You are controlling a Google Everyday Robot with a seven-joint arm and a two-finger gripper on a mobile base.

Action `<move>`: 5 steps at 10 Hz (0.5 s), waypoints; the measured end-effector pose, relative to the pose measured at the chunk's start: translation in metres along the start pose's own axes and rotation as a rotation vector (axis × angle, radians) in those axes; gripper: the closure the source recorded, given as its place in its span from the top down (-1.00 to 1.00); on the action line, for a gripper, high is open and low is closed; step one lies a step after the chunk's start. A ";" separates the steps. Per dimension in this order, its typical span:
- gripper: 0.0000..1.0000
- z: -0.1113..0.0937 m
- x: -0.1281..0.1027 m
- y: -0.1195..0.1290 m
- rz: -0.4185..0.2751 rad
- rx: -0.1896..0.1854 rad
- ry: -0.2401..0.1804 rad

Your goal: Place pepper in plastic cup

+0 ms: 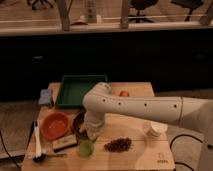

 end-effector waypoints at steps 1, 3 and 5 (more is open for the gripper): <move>-0.13 0.000 -0.001 -0.001 -0.003 0.002 -0.001; -0.12 0.000 -0.004 -0.003 -0.007 0.006 -0.002; -0.12 0.000 -0.004 -0.003 -0.008 0.006 -0.002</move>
